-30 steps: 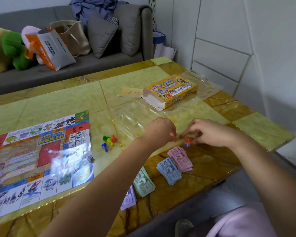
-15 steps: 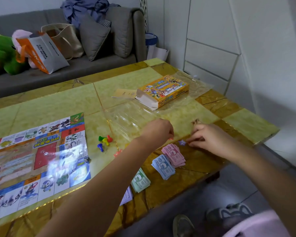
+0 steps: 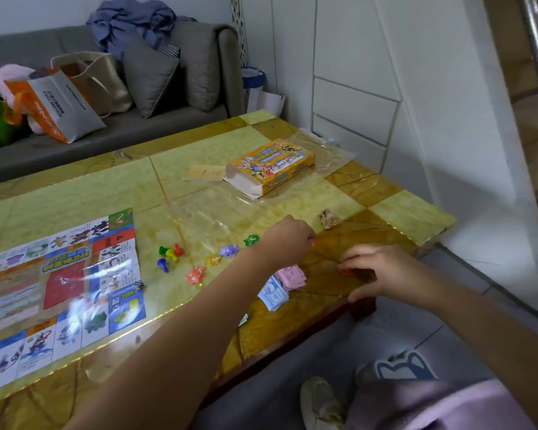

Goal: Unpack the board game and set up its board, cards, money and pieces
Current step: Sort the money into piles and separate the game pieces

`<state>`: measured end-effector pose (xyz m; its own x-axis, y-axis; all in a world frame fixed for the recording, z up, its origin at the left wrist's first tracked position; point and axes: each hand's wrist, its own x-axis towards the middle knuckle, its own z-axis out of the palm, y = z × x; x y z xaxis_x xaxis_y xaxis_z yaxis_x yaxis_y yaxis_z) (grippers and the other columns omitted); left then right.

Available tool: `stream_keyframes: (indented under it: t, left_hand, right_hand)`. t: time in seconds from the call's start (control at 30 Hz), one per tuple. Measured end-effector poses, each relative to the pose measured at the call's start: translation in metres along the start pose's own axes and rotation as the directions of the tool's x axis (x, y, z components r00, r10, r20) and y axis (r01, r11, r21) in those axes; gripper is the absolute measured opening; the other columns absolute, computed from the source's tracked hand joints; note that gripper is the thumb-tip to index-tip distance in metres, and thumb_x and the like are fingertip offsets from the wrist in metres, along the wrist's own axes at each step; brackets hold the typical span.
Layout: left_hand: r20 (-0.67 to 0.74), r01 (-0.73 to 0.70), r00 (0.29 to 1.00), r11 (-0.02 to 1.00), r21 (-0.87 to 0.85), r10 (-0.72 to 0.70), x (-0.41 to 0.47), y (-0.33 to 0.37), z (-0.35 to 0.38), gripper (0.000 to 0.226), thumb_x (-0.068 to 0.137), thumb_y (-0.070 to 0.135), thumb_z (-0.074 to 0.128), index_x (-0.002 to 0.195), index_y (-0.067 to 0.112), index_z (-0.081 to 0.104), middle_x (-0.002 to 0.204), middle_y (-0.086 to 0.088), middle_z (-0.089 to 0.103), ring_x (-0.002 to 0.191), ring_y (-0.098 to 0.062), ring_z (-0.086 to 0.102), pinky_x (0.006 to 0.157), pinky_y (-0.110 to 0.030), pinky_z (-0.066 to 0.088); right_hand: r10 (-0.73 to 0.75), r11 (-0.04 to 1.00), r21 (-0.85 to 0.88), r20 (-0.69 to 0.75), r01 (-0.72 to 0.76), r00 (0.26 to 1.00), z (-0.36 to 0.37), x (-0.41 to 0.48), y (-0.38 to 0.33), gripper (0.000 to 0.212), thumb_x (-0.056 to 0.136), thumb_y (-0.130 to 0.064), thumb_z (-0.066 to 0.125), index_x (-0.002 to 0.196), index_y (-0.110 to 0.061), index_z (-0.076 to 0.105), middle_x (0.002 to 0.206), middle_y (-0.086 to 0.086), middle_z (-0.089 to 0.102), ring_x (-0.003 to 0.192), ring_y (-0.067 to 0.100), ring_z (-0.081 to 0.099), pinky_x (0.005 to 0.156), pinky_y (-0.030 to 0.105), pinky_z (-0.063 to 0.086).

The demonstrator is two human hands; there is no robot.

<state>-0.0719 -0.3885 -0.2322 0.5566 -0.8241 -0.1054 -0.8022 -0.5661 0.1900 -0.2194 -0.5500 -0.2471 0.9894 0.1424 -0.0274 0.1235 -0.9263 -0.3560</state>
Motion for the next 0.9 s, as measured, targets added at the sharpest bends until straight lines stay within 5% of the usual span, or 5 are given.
stream_keyframes:
  t: [0.37, 0.57, 0.7, 0.8, 0.9]
  left_hand:
    - [-0.123, -0.161, 0.978, 0.984, 0.079, 0.17, -0.05, 0.041, 0.033, 0.049, 0.091, 0.049, 0.041, 0.114, 0.013, 0.065, 0.107, -0.007, 0.063, 0.106, -0.026, 0.048, 0.088, -0.04, 0.044]
    - [-0.315, -0.246, 0.899, 0.945, 0.213, 0.305, -0.064, 0.049, 0.051, 0.043, 0.06, 0.038, 0.086, 0.092, 0.011, 0.074, 0.084, -0.007, 0.065, 0.083, -0.026, 0.061, 0.063, -0.029, 0.054]
    - [-0.523, -0.29, 0.778, 0.938, 0.192, 0.347, -0.067, 0.049, 0.067, 0.02, 0.074, 0.037, 0.062, 0.072, 0.022, 0.075, 0.067, 0.004, 0.061, 0.065, -0.018, 0.059, 0.047, -0.021, 0.046]
    - [-0.504, -0.273, 0.83, 0.962, 0.01, 0.241, -0.069, 0.048, 0.062, 0.035, 0.082, 0.035, 0.047, 0.074, 0.017, 0.075, 0.068, -0.001, 0.066, 0.064, -0.022, 0.062, 0.051, -0.026, 0.05]
    - [-0.404, -0.047, 0.906, 0.916, -0.399, -0.129, -0.074, 0.047, 0.043, 0.021, 0.088, 0.029, 0.06, 0.084, 0.013, 0.075, 0.073, 0.001, 0.071, 0.068, -0.017, 0.064, 0.065, -0.028, 0.051]
  right_hand:
    - [-0.204, 0.978, -0.101, -0.271, 0.183, 0.941, 0.009, -0.025, 0.009, 0.017, 0.07, -0.016, 0.079, 0.087, -0.017, 0.078, 0.083, -0.008, 0.072, 0.073, 0.0, 0.064, 0.075, 0.004, 0.041]
    - [0.08, 0.971, 0.236, -0.457, 0.034, 0.886, 0.005, -0.029, 0.012, 0.02, 0.074, -0.008, 0.077, 0.092, -0.016, 0.078, 0.089, -0.013, 0.071, 0.083, -0.014, 0.061, 0.078, 0.004, 0.044]
    - [0.175, 0.926, 0.375, -0.508, 0.034, 0.843, -0.003, -0.021, 0.001, 0.017, 0.074, -0.011, 0.078, 0.089, -0.018, 0.078, 0.089, -0.014, 0.071, 0.085, -0.003, 0.064, 0.077, 0.007, 0.046]
    - [0.235, 0.866, 0.499, -0.473, 0.038, 0.849, -0.008, -0.018, -0.009, 0.015, 0.075, -0.011, 0.077, 0.089, -0.017, 0.078, 0.084, -0.005, 0.072, 0.069, 0.006, 0.065, 0.067, 0.018, 0.051]
    - [0.302, 0.76, 0.649, -0.393, 0.03, 0.869, -0.014, -0.012, -0.018, 0.015, 0.073, -0.009, 0.079, 0.084, -0.018, 0.076, 0.071, -0.001, 0.073, 0.056, 0.005, 0.063, 0.058, 0.014, 0.049]
